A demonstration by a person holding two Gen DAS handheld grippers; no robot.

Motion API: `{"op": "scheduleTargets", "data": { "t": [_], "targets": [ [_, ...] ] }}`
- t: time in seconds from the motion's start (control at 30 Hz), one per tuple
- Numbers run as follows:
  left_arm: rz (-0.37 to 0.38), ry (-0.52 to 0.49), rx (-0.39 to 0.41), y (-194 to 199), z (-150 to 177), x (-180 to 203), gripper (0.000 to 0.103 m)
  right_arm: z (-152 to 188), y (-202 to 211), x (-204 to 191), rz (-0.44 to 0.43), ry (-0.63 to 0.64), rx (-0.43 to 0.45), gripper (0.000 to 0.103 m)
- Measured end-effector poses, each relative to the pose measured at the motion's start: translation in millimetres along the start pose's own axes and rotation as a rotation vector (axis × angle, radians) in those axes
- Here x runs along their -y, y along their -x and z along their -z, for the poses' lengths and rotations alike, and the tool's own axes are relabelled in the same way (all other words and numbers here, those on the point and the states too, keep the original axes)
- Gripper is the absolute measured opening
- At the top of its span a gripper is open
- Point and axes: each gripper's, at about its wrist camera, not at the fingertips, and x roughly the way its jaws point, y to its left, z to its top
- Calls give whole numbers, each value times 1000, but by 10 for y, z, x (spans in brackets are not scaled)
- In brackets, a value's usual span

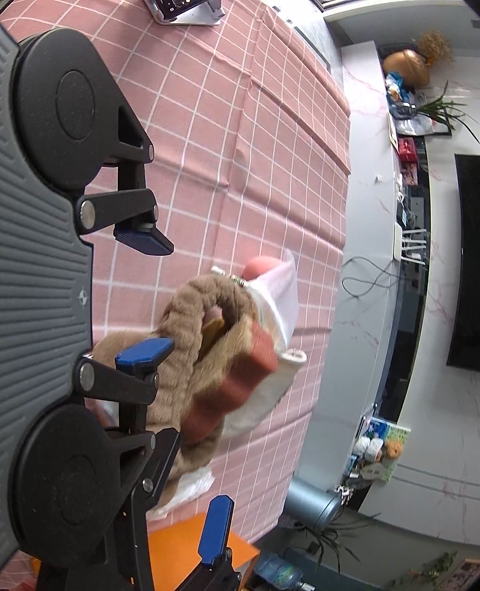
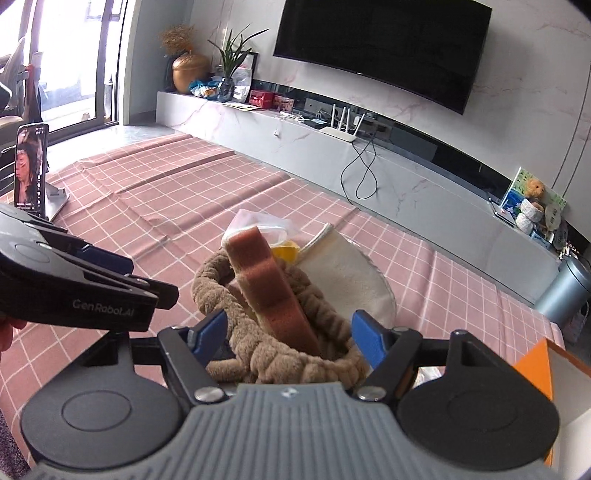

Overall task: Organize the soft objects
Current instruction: 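Grasp the brown bear-shaped sponge with the right gripper while the left gripper grasps the brown plush bear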

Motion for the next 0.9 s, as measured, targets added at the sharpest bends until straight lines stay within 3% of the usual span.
{"op": "scheduleTargets", "data": {
  "t": [0.4, 0.47, 0.5, 0.53, 0.8, 0.9],
  "targets": [
    [-55, 57, -3, -234, -155, -161, 62, -183, -552, -143, -16, 53, -5, 66],
    [-61, 69, -5, -247, -165, -182, 63, -193, -609, -136, -24, 42, -21, 55],
    [-59, 75, -6, -257, -176, -197, 66, -197, -629, -123, -23, 34, -28, 42],
    [-57, 81, -8, -260, -181, -200, 68, -202, -642, -91, -23, 18, -39, 39],
    [48, 220, -41, -405, -215, -189, 89, -163, -590, 347, 9, -115, -52, 38],
    [79, 283, -75, -559, -238, -150, 89, -125, -651, 424, -12, -153, -63, 39]
  ]
}}
